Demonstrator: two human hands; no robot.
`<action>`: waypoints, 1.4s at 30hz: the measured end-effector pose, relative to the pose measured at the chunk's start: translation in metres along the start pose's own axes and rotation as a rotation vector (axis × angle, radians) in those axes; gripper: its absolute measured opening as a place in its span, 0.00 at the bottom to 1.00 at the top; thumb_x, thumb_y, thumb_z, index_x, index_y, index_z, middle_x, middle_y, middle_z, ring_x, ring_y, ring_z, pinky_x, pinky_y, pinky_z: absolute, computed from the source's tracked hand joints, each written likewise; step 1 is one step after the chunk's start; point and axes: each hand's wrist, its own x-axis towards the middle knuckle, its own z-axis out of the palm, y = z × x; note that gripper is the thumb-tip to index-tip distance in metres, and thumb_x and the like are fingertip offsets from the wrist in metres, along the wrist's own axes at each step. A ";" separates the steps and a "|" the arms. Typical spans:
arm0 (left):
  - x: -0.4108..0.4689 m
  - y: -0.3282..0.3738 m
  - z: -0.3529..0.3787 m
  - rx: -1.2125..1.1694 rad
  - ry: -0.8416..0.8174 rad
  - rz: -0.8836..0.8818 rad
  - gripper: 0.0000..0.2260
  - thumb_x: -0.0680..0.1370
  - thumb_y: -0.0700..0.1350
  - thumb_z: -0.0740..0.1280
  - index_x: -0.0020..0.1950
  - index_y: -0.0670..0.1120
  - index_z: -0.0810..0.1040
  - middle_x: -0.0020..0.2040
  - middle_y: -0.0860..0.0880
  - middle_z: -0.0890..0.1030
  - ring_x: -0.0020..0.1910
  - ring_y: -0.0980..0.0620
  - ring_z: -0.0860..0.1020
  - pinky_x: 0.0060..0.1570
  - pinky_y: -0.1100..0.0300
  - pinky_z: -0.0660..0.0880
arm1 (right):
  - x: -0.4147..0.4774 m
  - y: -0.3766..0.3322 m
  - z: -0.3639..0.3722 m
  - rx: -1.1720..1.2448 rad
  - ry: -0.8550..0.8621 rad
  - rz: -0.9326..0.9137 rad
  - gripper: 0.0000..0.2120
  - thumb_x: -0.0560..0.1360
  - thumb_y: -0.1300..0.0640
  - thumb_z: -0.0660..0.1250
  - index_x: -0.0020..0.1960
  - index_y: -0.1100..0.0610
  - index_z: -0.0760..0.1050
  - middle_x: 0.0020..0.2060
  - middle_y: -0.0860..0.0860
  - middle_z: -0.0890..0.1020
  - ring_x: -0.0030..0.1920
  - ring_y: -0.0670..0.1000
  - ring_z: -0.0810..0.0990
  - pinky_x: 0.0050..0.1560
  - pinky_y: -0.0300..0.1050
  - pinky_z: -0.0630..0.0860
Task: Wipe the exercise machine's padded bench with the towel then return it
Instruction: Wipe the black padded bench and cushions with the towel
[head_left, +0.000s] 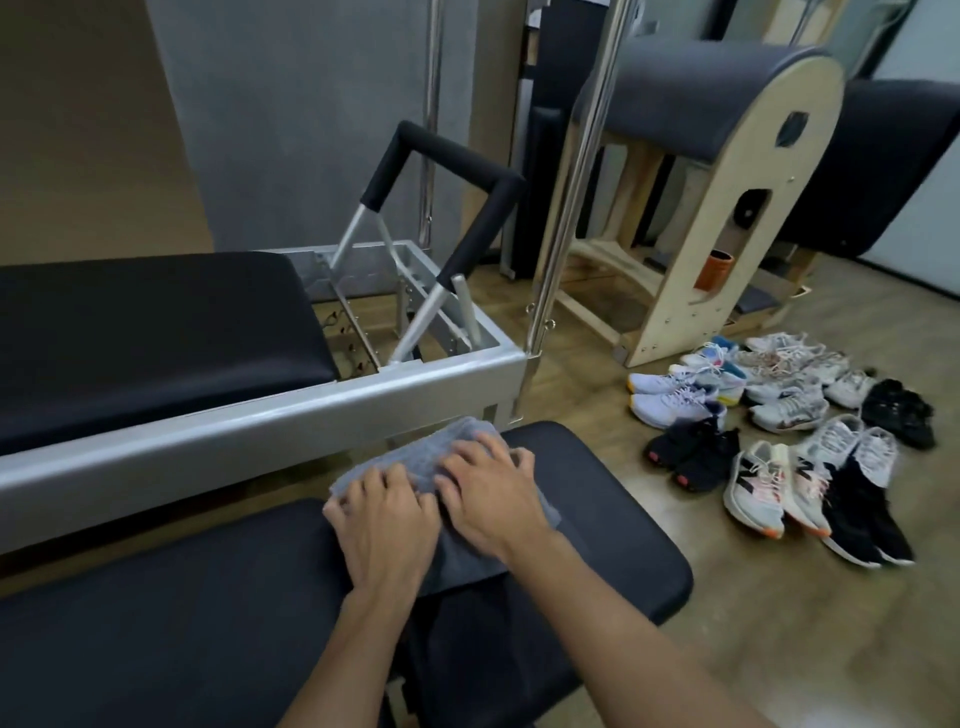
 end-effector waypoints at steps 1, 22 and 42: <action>0.005 -0.002 0.008 -0.013 0.014 0.019 0.12 0.75 0.50 0.60 0.52 0.46 0.77 0.54 0.45 0.81 0.57 0.43 0.76 0.57 0.44 0.67 | 0.001 0.001 0.007 0.059 -0.063 0.033 0.31 0.74 0.42 0.38 0.62 0.49 0.74 0.68 0.48 0.72 0.74 0.53 0.59 0.62 0.62 0.61; 0.059 -0.025 0.038 0.183 -0.028 0.058 0.20 0.83 0.52 0.49 0.49 0.45 0.78 0.49 0.42 0.83 0.48 0.39 0.80 0.50 0.48 0.72 | 0.050 -0.005 0.074 0.015 0.075 0.075 0.18 0.82 0.46 0.49 0.63 0.48 0.74 0.64 0.49 0.76 0.69 0.54 0.66 0.63 0.62 0.59; -0.148 -0.006 0.003 0.244 -0.070 0.313 0.21 0.78 0.52 0.51 0.53 0.41 0.79 0.54 0.42 0.80 0.54 0.43 0.77 0.59 0.48 0.71 | -0.177 -0.014 0.019 0.044 0.074 0.156 0.22 0.80 0.45 0.49 0.68 0.48 0.73 0.67 0.51 0.76 0.70 0.55 0.70 0.59 0.61 0.66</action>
